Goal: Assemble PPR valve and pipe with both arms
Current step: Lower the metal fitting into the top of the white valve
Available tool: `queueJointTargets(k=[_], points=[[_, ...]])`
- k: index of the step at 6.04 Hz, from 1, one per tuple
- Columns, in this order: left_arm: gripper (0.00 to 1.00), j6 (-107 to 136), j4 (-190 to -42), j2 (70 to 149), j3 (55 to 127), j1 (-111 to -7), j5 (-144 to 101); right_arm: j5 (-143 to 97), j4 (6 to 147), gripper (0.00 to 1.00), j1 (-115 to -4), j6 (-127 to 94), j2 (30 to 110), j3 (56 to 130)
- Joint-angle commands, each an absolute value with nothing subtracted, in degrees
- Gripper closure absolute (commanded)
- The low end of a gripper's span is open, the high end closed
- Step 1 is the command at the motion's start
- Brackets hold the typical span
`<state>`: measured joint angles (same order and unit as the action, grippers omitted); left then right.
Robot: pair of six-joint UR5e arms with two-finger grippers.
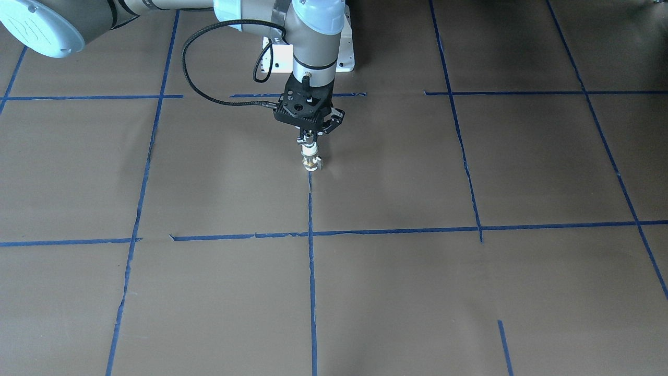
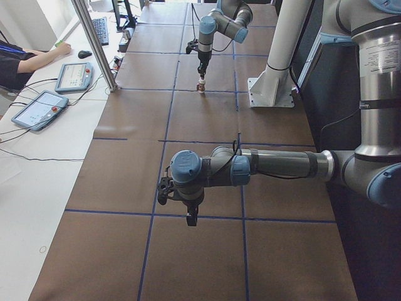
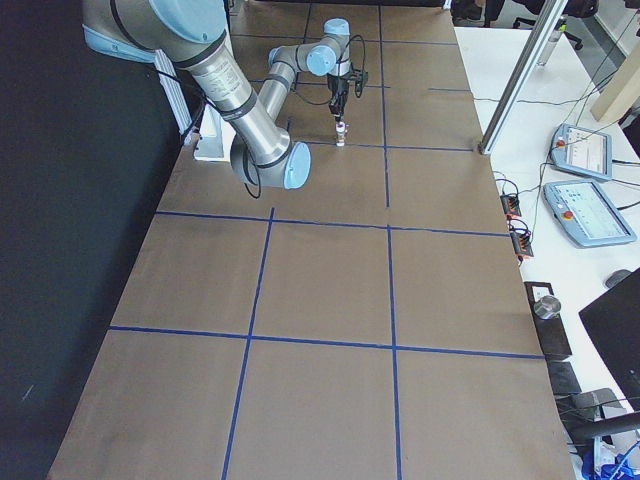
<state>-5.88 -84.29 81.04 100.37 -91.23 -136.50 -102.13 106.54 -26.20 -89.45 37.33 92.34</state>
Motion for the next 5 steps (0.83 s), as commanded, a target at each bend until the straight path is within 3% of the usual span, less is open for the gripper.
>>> queueJointTargets(k=[1, 2, 5], points=[[0.00, -5.80, -84.29, 81.04, 100.37, -91.23, -136.49, -101.78, 106.44, 0.24, -26.19, -89.04, 37.35, 91.76], [0.00, -5.89, -84.29, 81.12, 100.37, -91.23, -136.49, -101.78, 106.44, 0.01, -26.19, -88.95, 37.27, 91.76], [0.00, -5.80, -84.29, 81.12, 100.46, -91.23, -136.49, -101.78, 106.52, 0.00, -26.37, -87.99, 36.92, 91.93]])
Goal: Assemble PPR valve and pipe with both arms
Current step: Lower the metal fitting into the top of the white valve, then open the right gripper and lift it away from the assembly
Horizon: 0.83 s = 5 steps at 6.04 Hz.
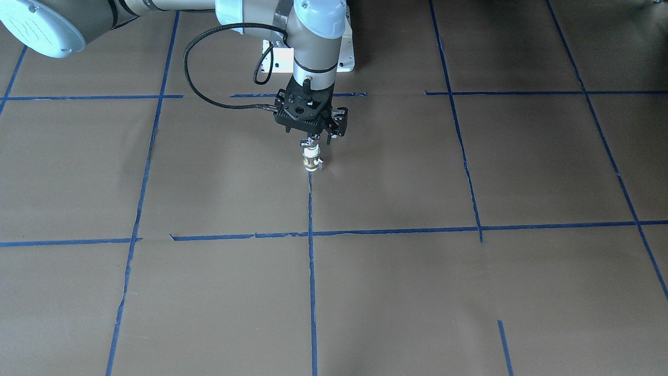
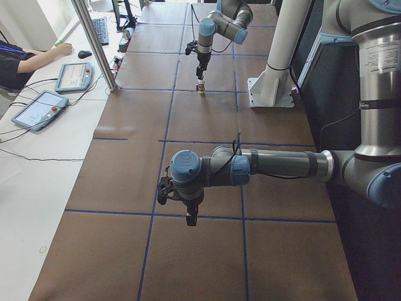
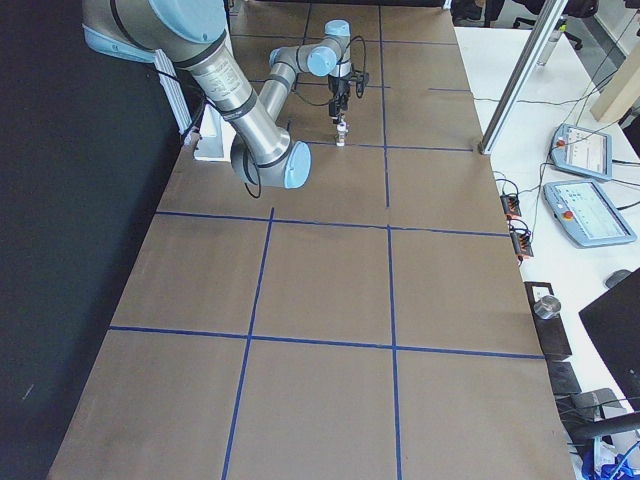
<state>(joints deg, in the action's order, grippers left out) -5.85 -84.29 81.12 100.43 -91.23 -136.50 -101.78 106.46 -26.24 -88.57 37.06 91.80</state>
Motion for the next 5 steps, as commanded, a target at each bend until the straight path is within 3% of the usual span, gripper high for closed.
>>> queueJointTargets(k=[1, 5], points=[[0.00, -5.80, -84.29, 81.12, 100.63, -91.23, -136.49, -105.69, 106.61, 0.00, -29.76, -82.32, 36.91, 92.19], [0.00, -5.45, -84.11, 81.82, 100.11, -91.14, -136.58, -120.21, 106.61, 0.00, -49.60, -47.40, 46.71, 91.58]])
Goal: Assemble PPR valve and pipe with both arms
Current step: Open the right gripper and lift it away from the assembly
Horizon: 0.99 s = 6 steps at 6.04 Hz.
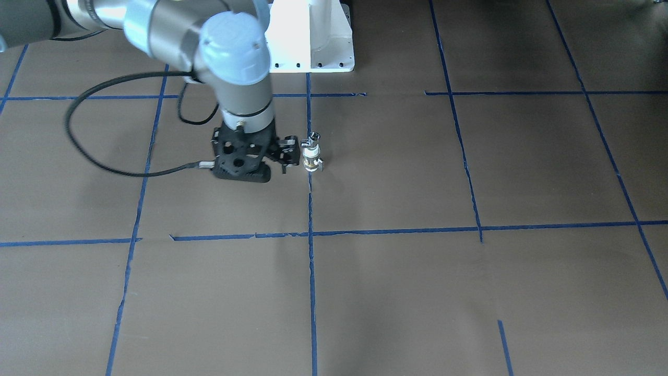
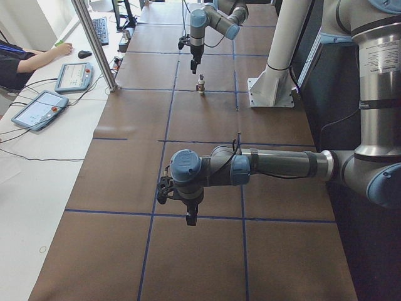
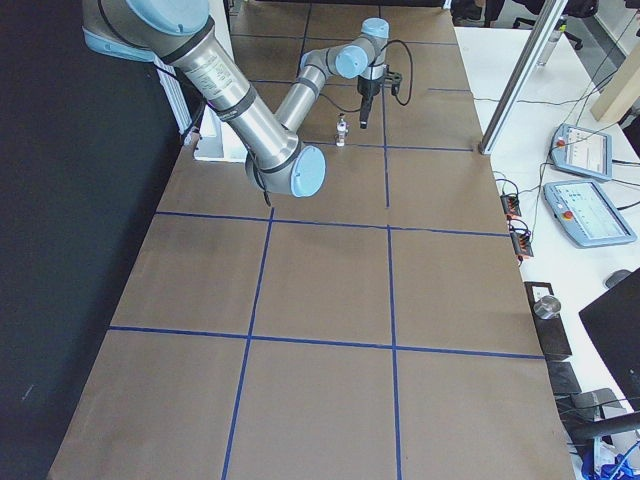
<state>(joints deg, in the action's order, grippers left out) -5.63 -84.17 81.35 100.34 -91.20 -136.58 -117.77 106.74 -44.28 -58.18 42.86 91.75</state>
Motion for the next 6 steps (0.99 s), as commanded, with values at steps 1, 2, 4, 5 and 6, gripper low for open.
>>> queueJointTargets(k=[1, 2, 4, 5, 6], points=[[0.00, -5.28, -84.11, 82.26, 100.19, -91.14, -136.58, -123.98, 106.61, 0.00, -56.10, -34.58, 51.98, 91.41], [0.00, -5.36, -84.20, 82.35, 100.37, -91.06, -136.58, -125.23, 106.52, 0.00, -62.86, -22.01, 57.69, 91.67], [0.00, -5.27, -85.78, 82.35, 100.46, -91.05, -136.58, -125.68, 106.26, 0.00, -72.55, -2.21, 67.54, 92.02], [0.00, -5.27, -85.78, 82.35, 100.55, -91.05, -136.50, -127.51, 106.17, 0.00, -77.21, 5.11, 72.46, 92.11], [0.00, -5.45, -85.78, 82.35, 100.55, -91.05, -136.49, -129.97, 105.39, 0.00, -83.00, 13.19, 77.12, 91.94]])
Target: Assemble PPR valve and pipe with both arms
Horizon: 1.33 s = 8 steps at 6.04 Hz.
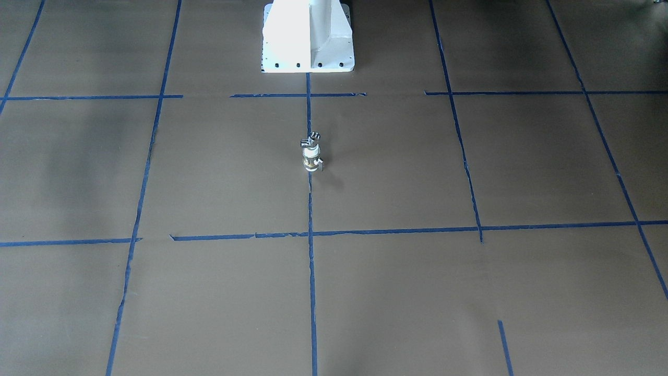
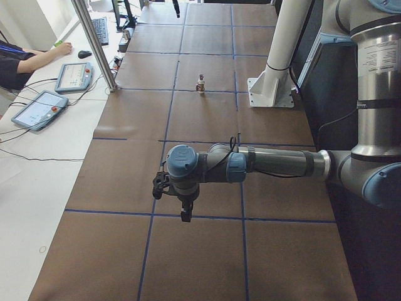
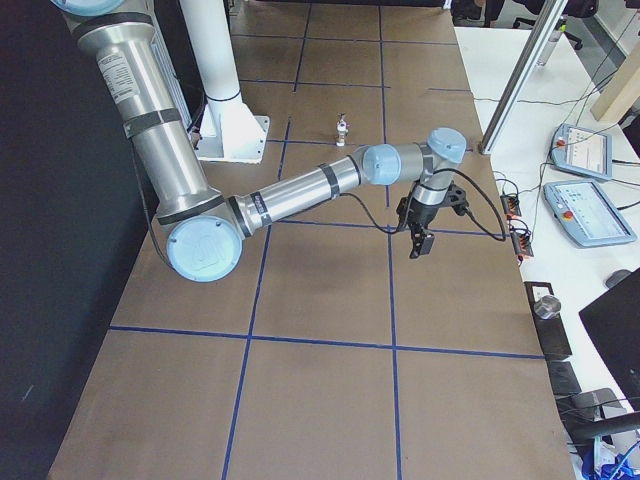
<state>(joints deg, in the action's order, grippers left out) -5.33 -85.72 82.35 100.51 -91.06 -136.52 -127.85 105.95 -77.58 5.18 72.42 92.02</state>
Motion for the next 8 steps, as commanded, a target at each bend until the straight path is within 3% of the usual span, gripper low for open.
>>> queueJointTargets(k=[1, 4, 8], points=[[0.00, -5.36, -85.96, 82.35, 100.63, -90.97, -136.41, -130.16, 101.99, 0.00, -87.84, 17.19, 83.08, 92.19], [0.00, -5.36, -91.37, 81.22, 99.77, -90.88, -136.49, -132.26, 99.05, 0.00, -92.72, 16.44, 92.09, 92.28], [0.00, -5.89, -95.72, 81.30, 95.45, -90.70, -136.24, -132.45, 98.70, 0.00, -92.72, 16.43, 92.28, 92.55]])
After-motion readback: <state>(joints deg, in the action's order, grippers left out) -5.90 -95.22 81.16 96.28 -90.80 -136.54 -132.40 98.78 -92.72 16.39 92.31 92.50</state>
